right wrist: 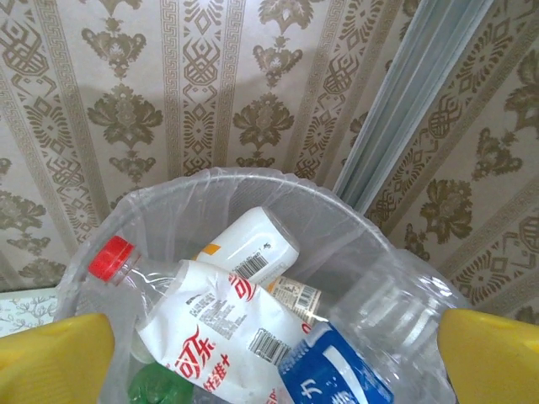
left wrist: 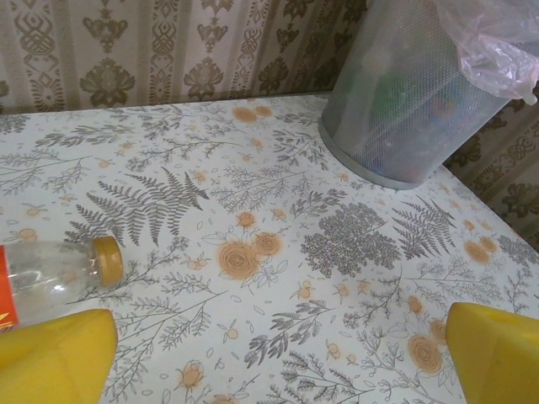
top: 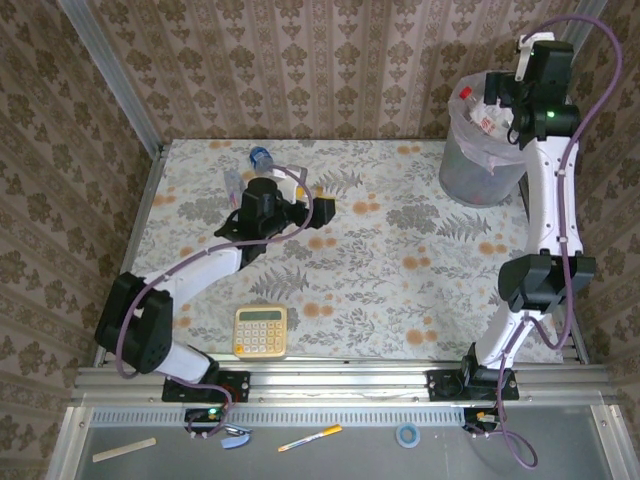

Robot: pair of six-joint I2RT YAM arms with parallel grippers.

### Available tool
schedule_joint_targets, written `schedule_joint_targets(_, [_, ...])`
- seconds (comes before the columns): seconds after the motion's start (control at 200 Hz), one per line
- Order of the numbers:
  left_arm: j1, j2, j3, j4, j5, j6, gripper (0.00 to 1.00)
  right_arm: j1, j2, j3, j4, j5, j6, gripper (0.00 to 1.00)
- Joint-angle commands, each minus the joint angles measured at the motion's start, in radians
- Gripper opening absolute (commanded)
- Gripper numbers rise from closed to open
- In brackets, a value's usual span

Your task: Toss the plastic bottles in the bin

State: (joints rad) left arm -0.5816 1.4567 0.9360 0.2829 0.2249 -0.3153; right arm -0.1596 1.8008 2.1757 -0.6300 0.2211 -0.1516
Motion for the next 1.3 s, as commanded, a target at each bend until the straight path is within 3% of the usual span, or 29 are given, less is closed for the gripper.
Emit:
schedule_joint_targets(0.0, [0.014,-0.049,-0.014,-0.058,-0.059,-0.026,1.00,-0.009,-0.092,-0.022,0.013,-0.026,0.030,1.00])
schedule_joint_targets(0.115, [0.020,-0.081,-0.019,-0.103,-0.090,-0.039,1.00,-0.017,-0.135,-0.074,0.023,-0.072,0.059,1.00])
schedule_joint_targets(0.34, [0.050,-0.157,-0.025,-0.284,-0.254,-0.079,1.00,-0.017,-0.250,-0.201,0.035,-0.170,0.110,1.00])
schedule_joint_targets(0.625, [0.119,-0.203,-0.013,-0.537,-0.371,-0.128,1.00,-0.017,-0.401,-0.356,0.033,-0.341,0.211,1.00])
schedule_joint_targets(0.665, [0.159,-0.198,-0.007,-0.570,-0.375,-0.133,1.00,-0.017,-0.426,-0.377,0.035,-0.371,0.225,1.00])
schedule_joint_targets(0.95, [0.271,-0.066,0.074,-0.678,-0.333,-0.103,1.00,-0.013,-0.553,-0.531,0.027,-0.511,0.300,1.00])
schedule_joint_targets(1.295, [0.353,0.218,0.254,-0.669,-0.320,-0.050,0.97,0.039,-0.674,-0.689,-0.012,-0.627,0.339,1.00])
